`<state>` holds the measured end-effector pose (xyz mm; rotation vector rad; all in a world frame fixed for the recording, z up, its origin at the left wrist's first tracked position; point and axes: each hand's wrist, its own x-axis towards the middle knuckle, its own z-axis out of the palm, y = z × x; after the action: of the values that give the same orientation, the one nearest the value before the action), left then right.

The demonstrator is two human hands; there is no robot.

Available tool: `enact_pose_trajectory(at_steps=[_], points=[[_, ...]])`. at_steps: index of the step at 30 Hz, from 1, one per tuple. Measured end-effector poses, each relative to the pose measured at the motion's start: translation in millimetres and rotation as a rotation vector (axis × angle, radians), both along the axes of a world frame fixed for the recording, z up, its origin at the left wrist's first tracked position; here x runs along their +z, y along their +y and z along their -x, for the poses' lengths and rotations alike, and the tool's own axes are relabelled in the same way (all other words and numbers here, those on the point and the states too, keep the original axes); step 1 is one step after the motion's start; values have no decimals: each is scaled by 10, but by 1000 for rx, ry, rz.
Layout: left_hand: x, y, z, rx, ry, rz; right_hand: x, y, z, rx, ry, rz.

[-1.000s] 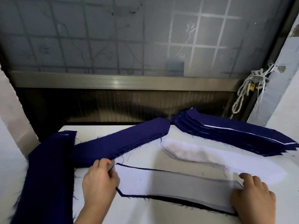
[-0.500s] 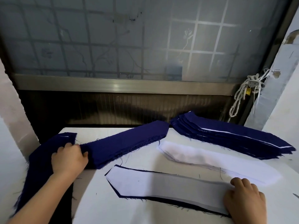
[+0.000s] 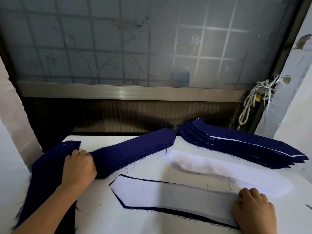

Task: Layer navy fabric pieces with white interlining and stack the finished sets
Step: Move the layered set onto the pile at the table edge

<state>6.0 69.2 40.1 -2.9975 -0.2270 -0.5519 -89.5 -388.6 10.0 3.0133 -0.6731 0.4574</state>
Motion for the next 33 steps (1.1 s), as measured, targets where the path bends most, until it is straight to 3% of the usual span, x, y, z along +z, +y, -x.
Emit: enact_pose_trajectory(at_steps=[7, 11, 15, 19, 26, 28, 30, 33], points=[[-73, -52, -40, -69, 40, 292, 17, -6, -1, 41, -10, 15], [-18, -83, 18, -121, -100, 496, 27, -4, -2, 45, 2, 30], [-77, -133, 53, -179, -289, 574, 45, -1, -12, 44, -16, 31], [-140, -246, 78, -164, -318, 734, 39, 8, -2, 38, -4, 10], [-273, -763, 325, -508, -395, 468, 86, 75, 24, 0, -32, 19], [-302, -946, 409, -627, -434, 408, 70, 92, 14, 59, -152, 8], [-311, -1123, 506, -786, -440, 358, 49, 199, 7, 188, -282, 57], [-326, -1332, 662, -953, -375, 203, 46, 596, -25, 503, -314, 66]])
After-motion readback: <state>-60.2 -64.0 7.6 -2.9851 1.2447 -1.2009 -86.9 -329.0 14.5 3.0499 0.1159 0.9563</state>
